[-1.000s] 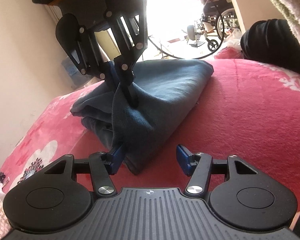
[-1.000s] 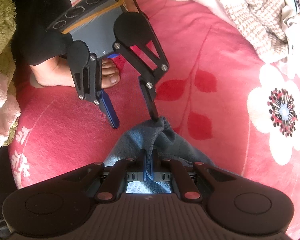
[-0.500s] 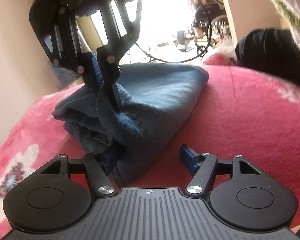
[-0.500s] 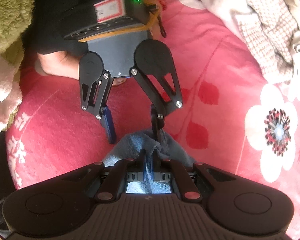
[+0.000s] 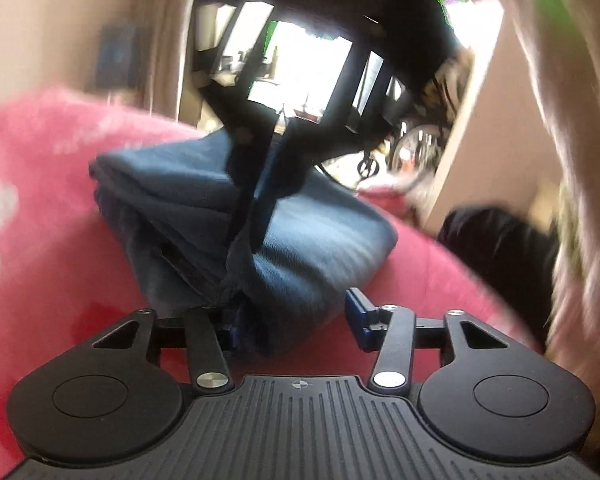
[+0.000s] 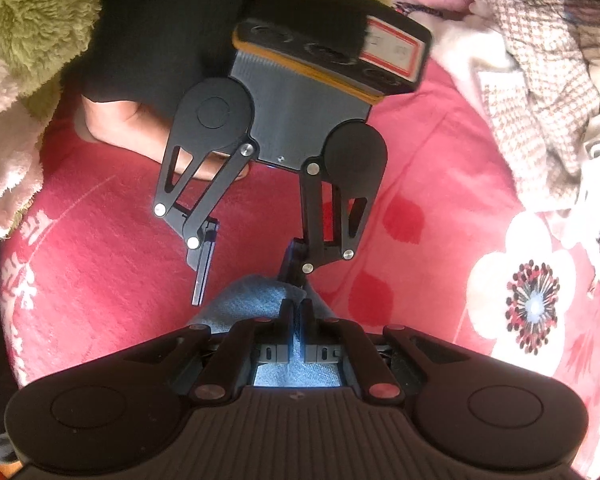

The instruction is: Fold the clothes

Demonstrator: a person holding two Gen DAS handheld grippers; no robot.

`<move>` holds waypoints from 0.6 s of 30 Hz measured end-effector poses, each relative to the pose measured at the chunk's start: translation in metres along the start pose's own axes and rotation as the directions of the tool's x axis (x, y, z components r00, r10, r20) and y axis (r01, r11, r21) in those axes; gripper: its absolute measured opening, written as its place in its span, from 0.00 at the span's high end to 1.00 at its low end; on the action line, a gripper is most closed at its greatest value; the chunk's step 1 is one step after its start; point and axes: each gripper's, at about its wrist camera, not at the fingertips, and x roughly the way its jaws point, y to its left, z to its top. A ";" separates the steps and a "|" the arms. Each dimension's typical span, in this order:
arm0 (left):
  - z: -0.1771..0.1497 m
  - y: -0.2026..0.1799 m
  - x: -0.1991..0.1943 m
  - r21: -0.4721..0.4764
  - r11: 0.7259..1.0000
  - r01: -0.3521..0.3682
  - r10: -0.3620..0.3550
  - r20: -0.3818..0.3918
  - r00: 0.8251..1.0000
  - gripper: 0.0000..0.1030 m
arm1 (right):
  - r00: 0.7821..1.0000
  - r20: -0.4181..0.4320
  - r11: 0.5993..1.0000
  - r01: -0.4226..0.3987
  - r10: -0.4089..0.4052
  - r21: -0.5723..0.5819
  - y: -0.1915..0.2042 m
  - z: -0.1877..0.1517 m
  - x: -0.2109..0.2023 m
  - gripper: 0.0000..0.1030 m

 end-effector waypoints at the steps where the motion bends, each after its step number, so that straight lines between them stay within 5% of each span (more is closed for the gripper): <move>1: 0.000 0.004 -0.001 -0.047 0.999 0.018 -0.018 0.010 1.000 0.56 | 1.000 0.001 1.000 0.001 -0.001 -0.003 0.001 0.001 0.000 0.99; 5: 0.005 0.021 -0.012 -0.186 0.978 0.094 -0.086 0.053 0.995 0.75 | 1.000 0.014 1.000 0.003 -0.003 0.000 0.002 0.001 -0.006 0.99; 9: 0.003 0.030 -0.006 -0.244 0.963 0.112 -0.106 0.039 0.994 0.75 | 0.999 0.033 1.000 0.009 -0.009 0.017 0.001 0.000 -0.007 0.99; 14: 0.005 0.005 0.007 -0.027 0.999 0.018 -0.018 -0.010 1.000 0.57 | 0.999 0.033 1.000 -0.003 0.003 0.012 0.002 -0.002 -0.006 1.00; 17: 0.008 -0.015 0.014 0.197 0.980 0.004 0.005 -0.047 0.999 0.54 | 0.999 0.033 1.000 -0.006 0.006 0.005 0.002 -0.002 -0.007 1.00; 18: 0.011 -0.014 0.014 0.196 0.980 0.031 -0.020 -0.059 0.998 0.54 | 0.999 0.031 1.000 -0.005 0.005 -0.003 0.002 -0.003 -0.007 1.00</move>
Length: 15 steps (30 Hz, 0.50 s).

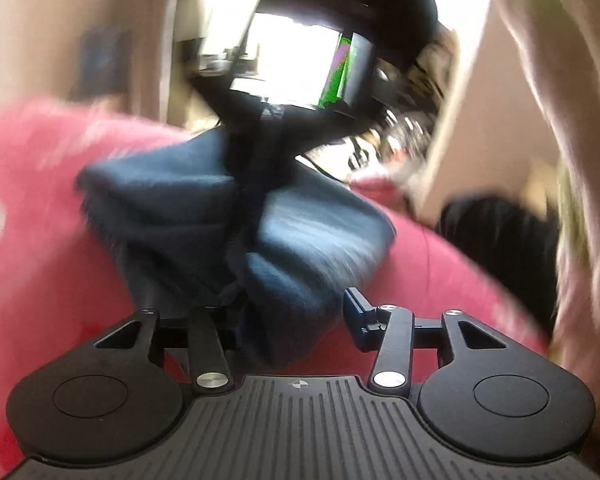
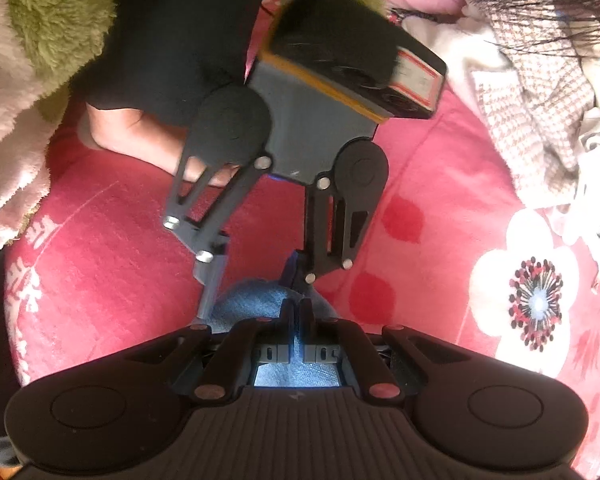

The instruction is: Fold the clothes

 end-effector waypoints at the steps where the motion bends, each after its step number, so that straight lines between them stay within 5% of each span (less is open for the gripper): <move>1: 0.003 0.005 -0.001 -0.036 0.999 0.037 -0.037 0.001 0.999 0.55 | 1.000 -0.002 1.000 0.001 -0.001 -0.009 0.000 -0.001 0.000 1.00; 5: 0.006 0.026 -0.006 -0.210 0.969 0.132 -0.125 0.044 0.991 0.58 | 1.000 0.006 1.000 0.010 -0.010 -0.022 -0.003 -0.002 0.002 1.00; 9: -0.009 0.018 0.001 -0.216 0.972 0.096 -0.090 0.038 0.995 0.58 | 0.999 0.027 0.999 0.028 -0.027 -0.018 -0.003 -0.005 0.018 1.00; 15: -0.032 0.009 0.002 -0.335 0.941 0.041 -0.005 0.106 0.994 0.58 | 0.973 -0.028 0.973 0.228 -0.229 -0.034 0.008 -0.024 0.085 1.00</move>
